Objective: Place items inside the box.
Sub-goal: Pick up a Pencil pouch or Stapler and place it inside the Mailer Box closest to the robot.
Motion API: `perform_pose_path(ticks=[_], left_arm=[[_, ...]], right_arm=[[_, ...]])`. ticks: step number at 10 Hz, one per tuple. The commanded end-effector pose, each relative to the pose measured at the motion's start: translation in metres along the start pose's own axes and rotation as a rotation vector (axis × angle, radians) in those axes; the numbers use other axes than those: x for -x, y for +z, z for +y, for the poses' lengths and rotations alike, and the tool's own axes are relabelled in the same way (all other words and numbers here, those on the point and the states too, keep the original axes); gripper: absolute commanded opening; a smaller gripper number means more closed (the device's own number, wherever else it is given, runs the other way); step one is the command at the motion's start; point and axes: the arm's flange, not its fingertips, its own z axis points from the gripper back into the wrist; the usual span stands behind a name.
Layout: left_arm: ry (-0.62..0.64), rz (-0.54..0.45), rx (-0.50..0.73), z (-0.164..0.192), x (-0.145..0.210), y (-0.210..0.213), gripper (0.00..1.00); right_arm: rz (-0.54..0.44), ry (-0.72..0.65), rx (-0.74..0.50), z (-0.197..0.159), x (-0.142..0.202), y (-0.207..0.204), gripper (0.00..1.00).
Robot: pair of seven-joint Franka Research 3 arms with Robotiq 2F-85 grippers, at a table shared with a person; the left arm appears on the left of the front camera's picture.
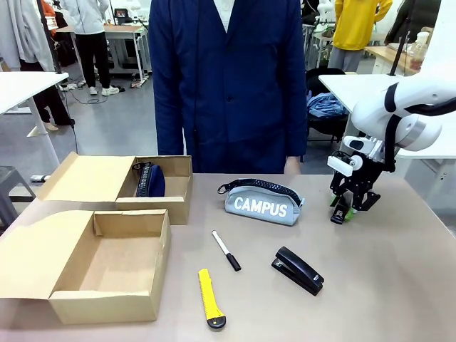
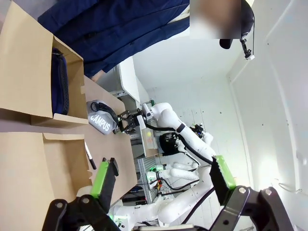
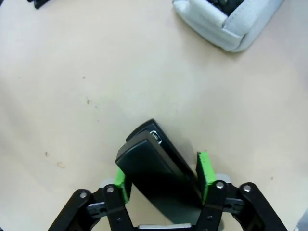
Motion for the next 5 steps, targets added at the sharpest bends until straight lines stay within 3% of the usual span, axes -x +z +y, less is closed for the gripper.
perform_pose_path(ticks=[1,3,5], left_arm=[[-0.012,0.002,0.011,-0.0023,0.0009,0.0007,1.00],[-0.012,0.002,0.011,-0.0023,0.0009,0.0007,1.00],[-0.012,0.002,0.011,-0.0023,0.0009,0.0007,1.00]], right_arm=[[0.003,-0.025,-0.035,-0.0031,-0.0014,0.0037,0.00],[-0.008,-0.036,-0.056,-0.0001,0.0013,0.0060,0.06],[0.001,-0.059,-0.091,0.0006,0.0014,0.0058,0.00]])
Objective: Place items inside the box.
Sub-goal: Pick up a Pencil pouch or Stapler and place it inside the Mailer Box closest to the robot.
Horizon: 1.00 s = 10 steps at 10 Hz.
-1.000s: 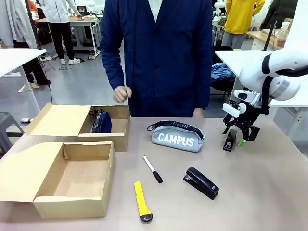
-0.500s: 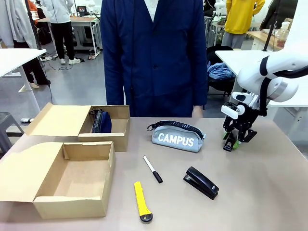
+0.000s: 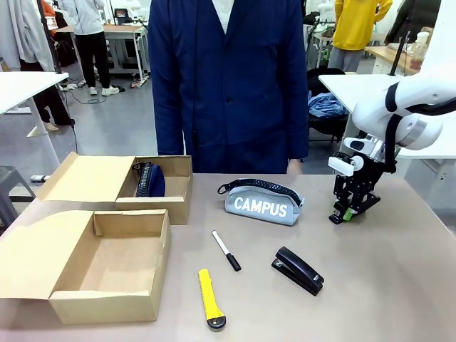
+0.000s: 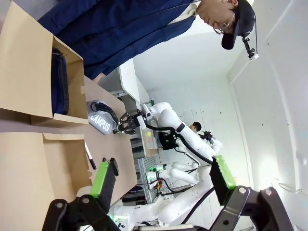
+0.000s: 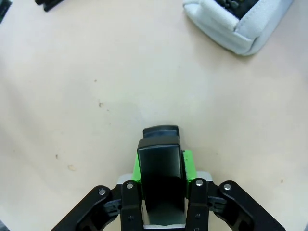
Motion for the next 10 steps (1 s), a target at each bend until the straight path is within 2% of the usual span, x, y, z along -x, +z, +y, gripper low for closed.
perform_pose_path(ticks=[1,3,4,5,6,7,8,10], left_arm=[[-0.012,0.002,0.011,-0.002,0.001,0.001,1.00],[-0.012,0.002,0.011,-0.002,0.001,0.001,1.00],[-0.012,0.002,0.011,-0.002,0.001,0.001,1.00],[-0.012,0.002,0.011,-0.002,0.001,0.001,1.00],[-0.012,0.002,0.011,-0.002,0.001,0.001,1.00],[-0.012,0.002,0.011,-0.002,0.001,0.001,1.00],[-0.012,0.002,0.011,-0.002,0.001,0.001,1.00],[-0.012,0.002,0.011,-0.002,0.001,0.001,1.00]], right_arm=[[0.025,-0.059,-0.047,-0.003,0.000,0.007,0.00],[-0.012,-0.193,-0.014,0.015,-0.017,0.032,0.00],[-0.023,-0.332,0.078,0.044,-0.033,0.064,0.00],[0.004,-0.550,0.130,0.085,-0.048,0.094,0.00],[-0.005,-0.755,0.183,0.141,-0.065,0.116,0.00],[-0.070,-0.823,0.209,0.193,-0.080,0.124,0.00],[-0.099,-0.831,0.249,0.229,-0.089,0.124,0.00],[-0.095,-0.837,0.251,0.252,-0.091,0.115,0.00]])
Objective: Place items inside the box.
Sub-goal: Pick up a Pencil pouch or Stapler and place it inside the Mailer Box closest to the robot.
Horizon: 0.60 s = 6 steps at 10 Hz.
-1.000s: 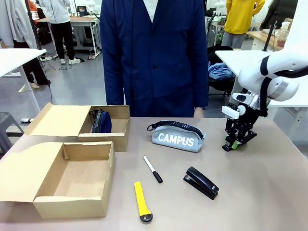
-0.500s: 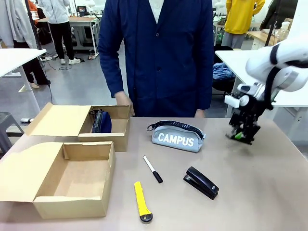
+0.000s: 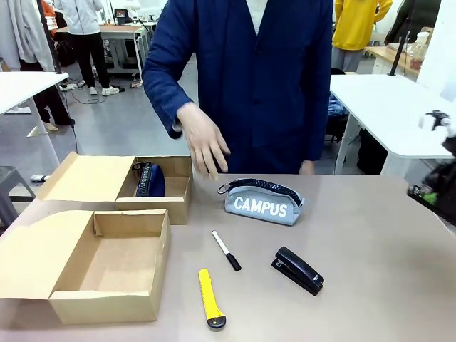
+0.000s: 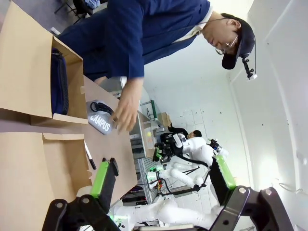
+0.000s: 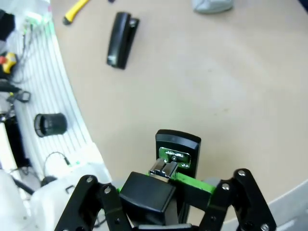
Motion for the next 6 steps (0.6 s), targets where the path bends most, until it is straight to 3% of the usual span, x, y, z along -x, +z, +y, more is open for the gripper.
perform_pose_path(ticks=[1,2,3,5,6], left_arm=[[-0.010,0.002,0.010,-0.001,0.001,0.000,1.00],[-0.010,0.002,0.010,-0.001,0.001,0.000,1.00],[-0.010,0.002,0.010,-0.001,0.001,0.000,1.00],[-0.010,0.002,0.010,-0.001,0.001,0.000,1.00],[-0.010,0.002,0.010,-0.001,0.001,0.000,1.00]], right_arm=[[-0.013,-0.005,-0.011,-0.005,-0.010,-0.012,0.00],[0.005,0.020,-0.083,-0.015,-0.015,-0.016,0.00],[-0.010,0.003,-0.003,0.010,0.004,-0.003,0.00],[-0.001,0.015,-0.036,0.006,0.000,-0.016,0.00],[0.014,-0.111,-0.209,-0.030,0.006,-0.040,0.00]])
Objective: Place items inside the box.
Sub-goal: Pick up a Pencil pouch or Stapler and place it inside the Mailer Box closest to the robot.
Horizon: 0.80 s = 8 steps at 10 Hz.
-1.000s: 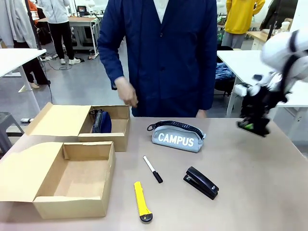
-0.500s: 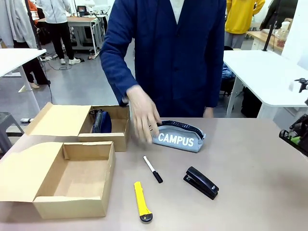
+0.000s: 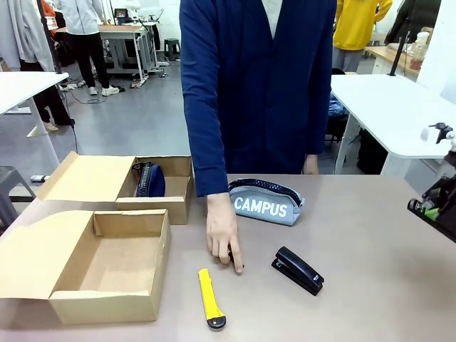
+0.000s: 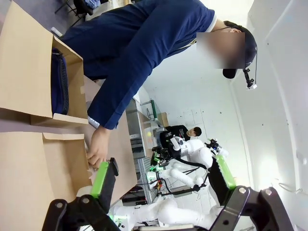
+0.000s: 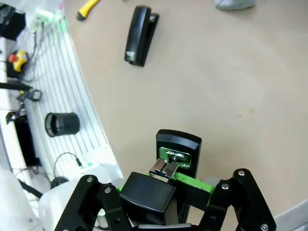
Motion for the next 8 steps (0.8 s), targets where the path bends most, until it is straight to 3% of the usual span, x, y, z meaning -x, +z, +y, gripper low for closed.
perform_pose_path(ticks=[1,3,4,8], left_arm=[[-0.012,0.002,0.010,-0.002,0.001,0.000,1.00],[-0.012,0.002,0.010,-0.002,0.001,0.000,1.00],[-0.012,0.002,0.010,-0.002,0.001,0.000,1.00],[-0.012,0.002,0.010,-0.002,0.001,0.000,1.00]], right_arm=[[0.023,-0.185,-0.233,-0.035,-0.009,-0.021,0.00],[-0.074,-0.575,-0.266,-0.011,-0.049,-0.017,0.00],[-0.033,-0.693,-0.254,0.009,-0.066,-0.029,0.00],[0.052,-0.843,-0.367,0.080,-0.103,-0.097,0.00]])
